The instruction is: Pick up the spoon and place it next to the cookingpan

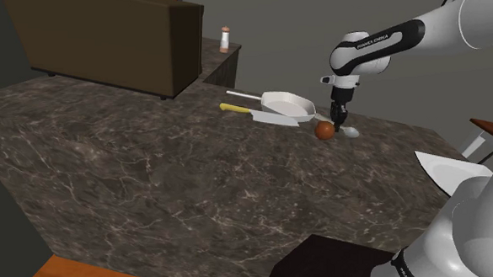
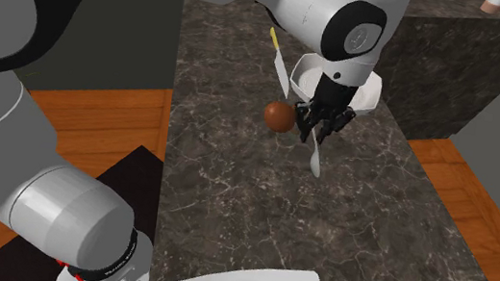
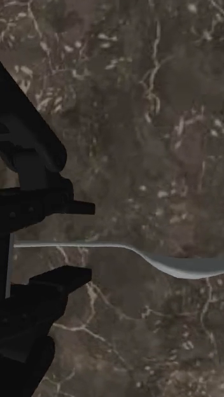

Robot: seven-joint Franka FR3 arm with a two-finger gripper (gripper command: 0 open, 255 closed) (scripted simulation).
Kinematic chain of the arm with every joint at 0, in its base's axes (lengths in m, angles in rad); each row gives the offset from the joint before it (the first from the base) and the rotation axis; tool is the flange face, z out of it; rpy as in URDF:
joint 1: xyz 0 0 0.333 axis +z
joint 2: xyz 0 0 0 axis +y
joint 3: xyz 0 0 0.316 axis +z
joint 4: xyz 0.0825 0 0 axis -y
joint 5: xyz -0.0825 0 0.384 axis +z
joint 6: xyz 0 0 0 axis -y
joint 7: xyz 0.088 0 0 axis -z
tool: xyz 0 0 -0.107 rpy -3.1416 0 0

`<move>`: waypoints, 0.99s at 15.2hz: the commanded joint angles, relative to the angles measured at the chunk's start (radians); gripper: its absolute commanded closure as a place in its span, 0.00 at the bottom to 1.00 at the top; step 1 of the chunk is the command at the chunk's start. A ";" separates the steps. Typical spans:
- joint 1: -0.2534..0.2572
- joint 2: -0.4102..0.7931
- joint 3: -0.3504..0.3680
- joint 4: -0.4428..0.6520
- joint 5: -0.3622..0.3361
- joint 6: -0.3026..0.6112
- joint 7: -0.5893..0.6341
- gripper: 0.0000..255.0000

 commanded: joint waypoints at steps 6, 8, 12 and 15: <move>0.001 -0.007 0.001 0.026 -0.003 -0.035 0.002 0.00; 0.004 -0.014 0.003 0.087 -0.005 -0.102 0.005 0.00; 0.005 -0.016 0.004 0.112 -0.005 -0.128 0.005 0.00; 0.005 -0.016 0.004 0.112 -0.005 -0.128 0.005 0.00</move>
